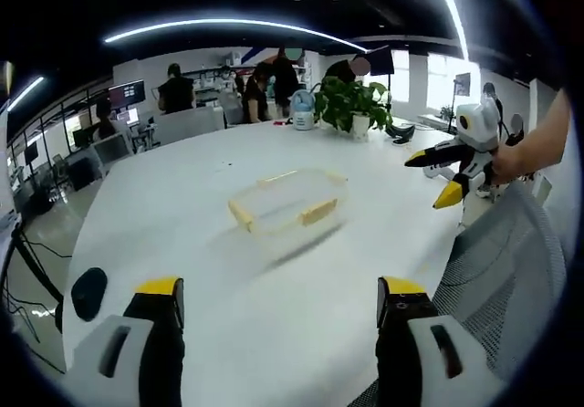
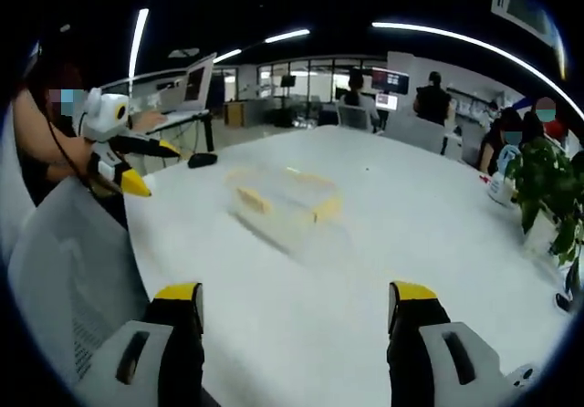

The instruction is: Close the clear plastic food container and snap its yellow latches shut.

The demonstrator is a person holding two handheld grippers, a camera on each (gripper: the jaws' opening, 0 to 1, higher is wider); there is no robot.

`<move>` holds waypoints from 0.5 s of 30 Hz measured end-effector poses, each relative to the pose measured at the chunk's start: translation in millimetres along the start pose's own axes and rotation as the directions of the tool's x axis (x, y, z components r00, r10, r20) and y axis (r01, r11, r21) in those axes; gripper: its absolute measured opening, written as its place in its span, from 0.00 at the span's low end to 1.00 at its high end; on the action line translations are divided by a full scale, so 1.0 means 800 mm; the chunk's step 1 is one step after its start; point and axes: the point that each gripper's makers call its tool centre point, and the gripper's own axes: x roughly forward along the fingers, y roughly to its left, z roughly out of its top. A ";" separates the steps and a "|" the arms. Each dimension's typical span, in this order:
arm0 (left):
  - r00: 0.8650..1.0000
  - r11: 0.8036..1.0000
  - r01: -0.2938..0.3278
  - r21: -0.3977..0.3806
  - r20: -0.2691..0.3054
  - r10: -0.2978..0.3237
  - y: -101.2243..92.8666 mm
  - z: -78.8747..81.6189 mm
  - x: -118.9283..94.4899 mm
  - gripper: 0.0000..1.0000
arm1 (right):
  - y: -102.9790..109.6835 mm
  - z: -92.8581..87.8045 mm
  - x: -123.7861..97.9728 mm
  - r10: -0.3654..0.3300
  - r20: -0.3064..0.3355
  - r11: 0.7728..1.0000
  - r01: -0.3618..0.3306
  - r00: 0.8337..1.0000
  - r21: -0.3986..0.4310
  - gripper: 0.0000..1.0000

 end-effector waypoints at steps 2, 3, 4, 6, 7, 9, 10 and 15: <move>1.000 1.000 -0.002 -0.010 0.006 0.002 0.001 0.001 -0.002 0.89 | 0.000 -0.002 -0.002 -0.006 0.001 1.000 0.006 1.000 0.001 0.84; 1.000 1.000 -0.003 -0.011 0.009 0.003 0.000 0.002 -0.003 0.89 | 0.001 -0.005 -0.003 -0.007 0.001 1.000 0.007 1.000 0.008 0.84; 1.000 1.000 -0.003 -0.010 0.007 0.003 0.000 0.001 -0.004 0.89 | 0.001 -0.006 -0.004 -0.006 0.001 1.000 0.006 1.000 0.010 0.84; 1.000 1.000 0.001 -0.005 0.005 -0.001 -0.002 -0.001 -0.005 0.89 | 0.003 -0.008 -0.005 -0.009 -0.004 1.000 0.009 1.000 0.006 0.84; 1.000 1.000 0.003 -0.010 0.004 -0.003 -0.002 -0.003 -0.005 0.89 | 0.002 -0.009 -0.006 -0.011 -0.003 1.000 0.011 1.000 0.008 0.84; 1.000 1.000 0.001 -0.015 0.007 -0.001 -0.002 -0.004 -0.006 0.89 | 0.000 -0.007 -0.006 -0.021 0.005 1.000 0.020 1.000 0.012 0.84; 1.000 1.000 0.000 -0.021 0.007 0.000 -0.001 -0.005 -0.007 0.89 | -0.001 -0.006 -0.006 -0.024 0.006 1.000 0.024 1.000 0.012 0.84; 1.000 1.000 0.001 -0.027 0.015 0.000 -0.002 -0.004 -0.008 0.88 | 0.002 -0.006 -0.004 -0.017 0.004 1.000 0.017 1.000 0.002 0.84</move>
